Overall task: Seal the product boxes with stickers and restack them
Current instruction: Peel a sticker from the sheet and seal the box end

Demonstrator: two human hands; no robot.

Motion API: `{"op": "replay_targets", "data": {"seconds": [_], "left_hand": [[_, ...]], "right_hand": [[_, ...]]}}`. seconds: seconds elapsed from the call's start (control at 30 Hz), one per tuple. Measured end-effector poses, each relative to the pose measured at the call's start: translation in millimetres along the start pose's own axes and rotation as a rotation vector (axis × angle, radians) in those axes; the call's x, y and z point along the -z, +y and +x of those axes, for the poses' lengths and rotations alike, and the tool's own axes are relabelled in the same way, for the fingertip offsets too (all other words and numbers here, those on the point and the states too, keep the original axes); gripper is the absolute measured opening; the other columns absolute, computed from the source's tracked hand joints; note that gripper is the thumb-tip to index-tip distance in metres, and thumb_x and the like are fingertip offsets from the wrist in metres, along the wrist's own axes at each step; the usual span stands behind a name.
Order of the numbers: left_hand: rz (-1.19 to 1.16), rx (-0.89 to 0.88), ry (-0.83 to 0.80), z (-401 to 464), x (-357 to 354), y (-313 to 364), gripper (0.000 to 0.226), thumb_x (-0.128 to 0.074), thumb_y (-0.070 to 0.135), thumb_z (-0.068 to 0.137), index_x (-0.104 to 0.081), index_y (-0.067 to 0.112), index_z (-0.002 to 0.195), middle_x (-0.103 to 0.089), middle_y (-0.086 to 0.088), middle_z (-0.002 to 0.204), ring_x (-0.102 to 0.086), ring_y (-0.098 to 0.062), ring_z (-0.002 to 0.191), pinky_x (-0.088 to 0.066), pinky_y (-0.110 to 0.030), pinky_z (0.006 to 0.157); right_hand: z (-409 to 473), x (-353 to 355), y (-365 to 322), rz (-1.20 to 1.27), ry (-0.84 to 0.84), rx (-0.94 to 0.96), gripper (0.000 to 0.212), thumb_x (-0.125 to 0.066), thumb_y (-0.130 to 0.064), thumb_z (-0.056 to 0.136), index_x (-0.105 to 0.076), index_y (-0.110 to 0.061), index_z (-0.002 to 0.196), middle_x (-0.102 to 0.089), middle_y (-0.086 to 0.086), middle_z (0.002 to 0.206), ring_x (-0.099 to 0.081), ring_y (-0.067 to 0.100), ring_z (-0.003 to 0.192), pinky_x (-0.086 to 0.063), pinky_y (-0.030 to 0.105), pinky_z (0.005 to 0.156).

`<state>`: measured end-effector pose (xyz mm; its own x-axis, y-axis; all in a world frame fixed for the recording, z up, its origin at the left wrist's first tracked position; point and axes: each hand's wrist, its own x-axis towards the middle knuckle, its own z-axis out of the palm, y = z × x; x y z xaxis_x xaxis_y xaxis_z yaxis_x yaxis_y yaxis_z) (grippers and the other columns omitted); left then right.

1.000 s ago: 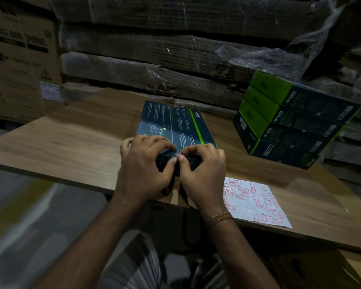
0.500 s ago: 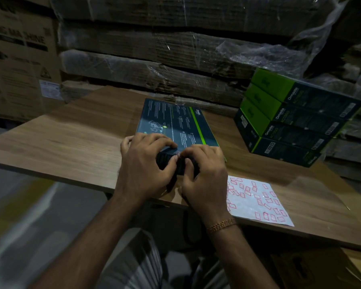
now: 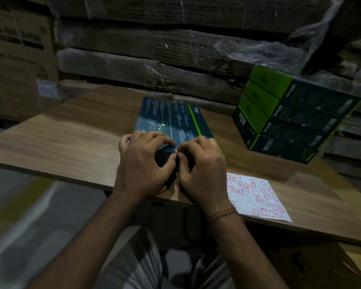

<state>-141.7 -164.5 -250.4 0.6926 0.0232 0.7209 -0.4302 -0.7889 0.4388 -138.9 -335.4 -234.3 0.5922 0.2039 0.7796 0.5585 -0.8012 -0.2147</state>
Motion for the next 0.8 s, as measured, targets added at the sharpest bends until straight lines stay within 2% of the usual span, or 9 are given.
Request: {"op": "replay_targets", "data": {"seconds": [0.2,0.43,0.57,0.67,0.8], "left_hand": [[-0.003,-0.001,-0.004,0.0,0.5,0.2,0.034,-0.064,0.053,0.091,-0.070,0.034,0.119,-0.065,0.016,0.124,-0.052,-0.013,0.124,-0.023,-0.040,0.110],[-0.010,-0.004,0.003,0.6,0.7,0.1,0.033,-0.065,0.050,0.089,-0.071,0.034,0.117,-0.065,0.017,0.122,-0.052,-0.013,0.123,-0.023,-0.041,0.110],[-0.013,0.004,-0.009,0.3,0.7,0.0,0.035,-0.065,0.050,0.088,-0.071,0.034,0.119,-0.065,0.016,0.124,-0.051,-0.013,0.125,-0.023,-0.042,0.111],[-0.012,0.004,-0.016,0.4,0.6,-1.1,0.036,-0.065,0.050,0.088,-0.071,0.034,0.119,-0.065,0.016,0.124,-0.051,-0.013,0.125,-0.021,-0.041,0.111],[-0.005,0.004,-0.005,-0.4,0.3,-0.6,0.034,-0.067,0.049,0.088,-0.070,0.035,0.118,-0.065,0.016,0.123,-0.051,-0.012,0.124,-0.021,-0.039,0.110]], "right_hand": [[-2.6,1.1,1.5,0.000,0.005,-0.033,0.011,-0.073,-0.019,0.088,-0.073,-0.021,0.099,-0.060,-0.005,0.096,-0.052,0.015,0.093,-0.048,0.035,0.075],[2.5,-0.7,-0.8,0.028,0.015,-0.060,0.007,-0.074,-0.029,0.090,-0.072,-0.022,0.093,-0.060,-0.006,0.092,-0.053,0.016,0.091,-0.049,0.037,0.074],[0.5,0.0,5.0,0.023,0.006,-0.033,0.009,-0.072,-0.020,0.087,-0.073,-0.021,0.096,-0.060,-0.005,0.093,-0.053,0.015,0.091,-0.048,0.035,0.075],[-0.2,1.4,3.9,0.029,-0.001,-0.035,0.020,-0.071,-0.015,0.083,-0.074,-0.021,0.102,-0.059,-0.004,0.095,-0.053,0.017,0.093,-0.048,0.038,0.075],[-4.1,1.9,0.0,0.007,-0.024,0.004,0.031,-0.073,-0.016,0.085,-0.072,-0.022,0.116,-0.053,-0.001,0.098,-0.050,0.020,0.093,-0.046,0.043,0.076]]}}
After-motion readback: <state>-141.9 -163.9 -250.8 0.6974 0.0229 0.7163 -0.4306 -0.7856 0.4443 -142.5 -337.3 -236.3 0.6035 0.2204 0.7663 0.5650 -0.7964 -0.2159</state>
